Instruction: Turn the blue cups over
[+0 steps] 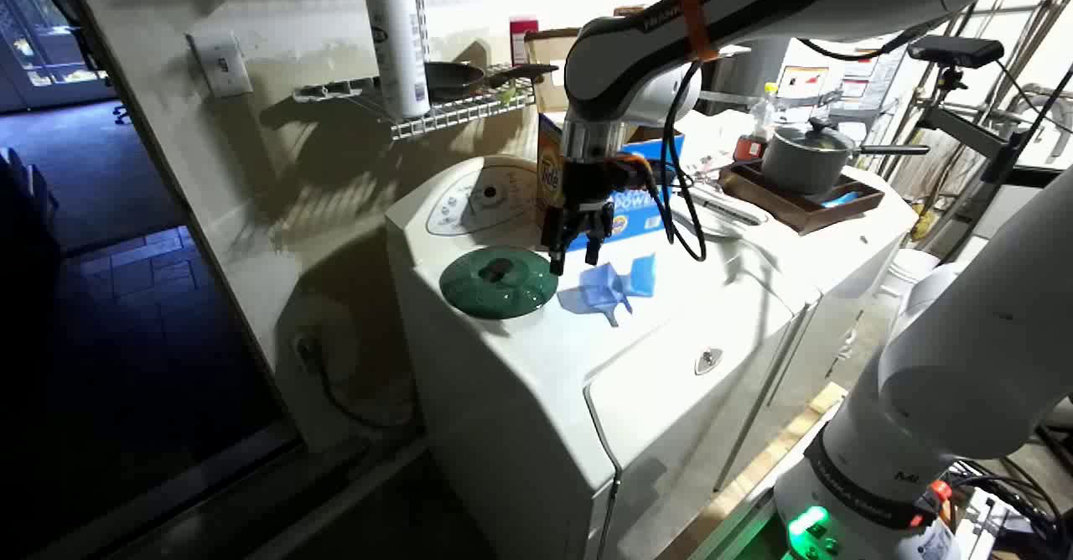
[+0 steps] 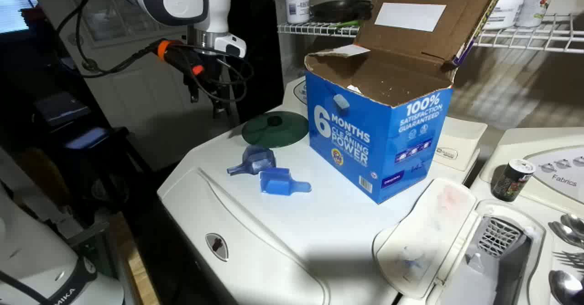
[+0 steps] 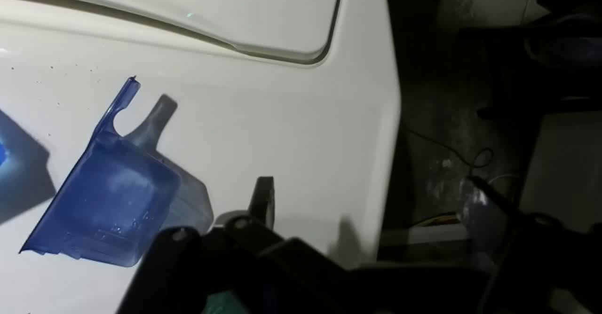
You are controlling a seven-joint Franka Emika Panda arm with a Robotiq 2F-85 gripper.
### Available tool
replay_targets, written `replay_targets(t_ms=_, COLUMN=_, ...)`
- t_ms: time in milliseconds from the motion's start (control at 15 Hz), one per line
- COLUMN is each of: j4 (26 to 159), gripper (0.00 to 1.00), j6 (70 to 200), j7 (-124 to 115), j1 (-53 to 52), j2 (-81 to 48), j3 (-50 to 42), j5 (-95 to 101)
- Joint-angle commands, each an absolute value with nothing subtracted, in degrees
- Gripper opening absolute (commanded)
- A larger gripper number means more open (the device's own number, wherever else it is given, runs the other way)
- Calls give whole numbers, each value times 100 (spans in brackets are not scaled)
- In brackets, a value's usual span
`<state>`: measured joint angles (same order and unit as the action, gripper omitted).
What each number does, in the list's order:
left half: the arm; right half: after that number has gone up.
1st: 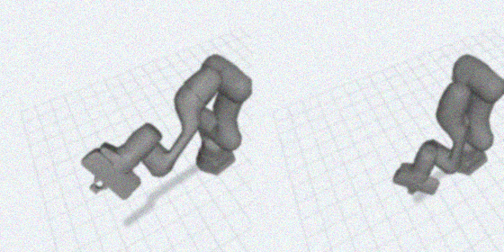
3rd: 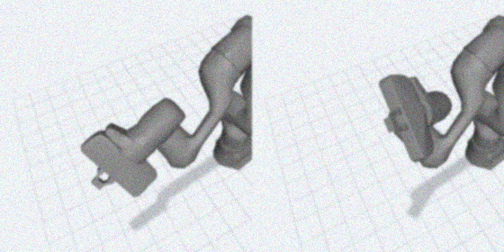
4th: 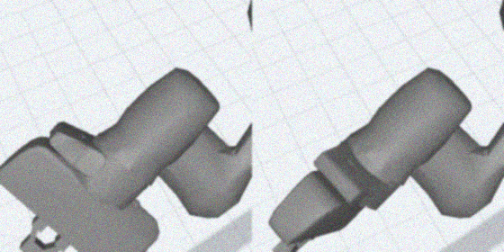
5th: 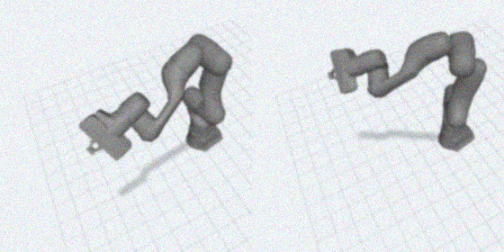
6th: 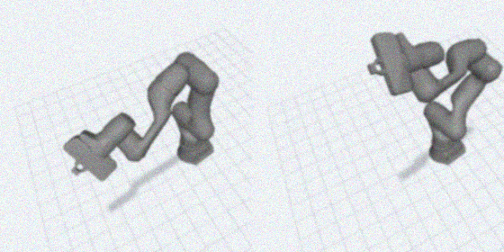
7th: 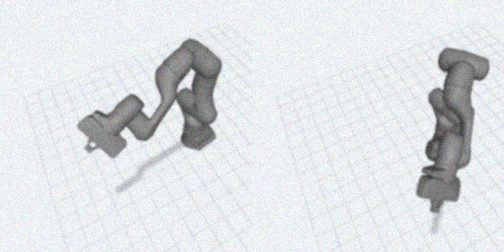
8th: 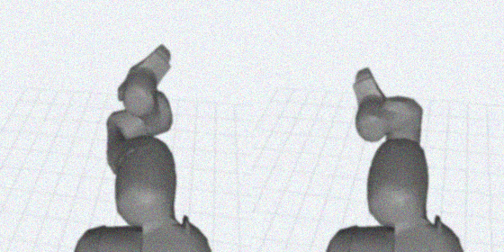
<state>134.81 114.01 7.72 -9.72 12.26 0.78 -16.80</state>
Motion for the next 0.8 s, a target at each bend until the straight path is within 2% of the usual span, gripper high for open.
replay_targets(t_ms=0, j4=13472, gripper=100, j6=11385, j7=792, j1=-851, j2=1225, j3=191, j5=-1702)
replay_targets(t_ms=333, j4=13472, gripper=100, j6=11385, j7=792, j1=-851, j2=1225, j3=191, j5=-1702)
replay_targets(t_ms=733, j4=13886, gripper=100, j6=12399, j7=663, j1=-732, j2=1680, j3=218, j5=-1591)
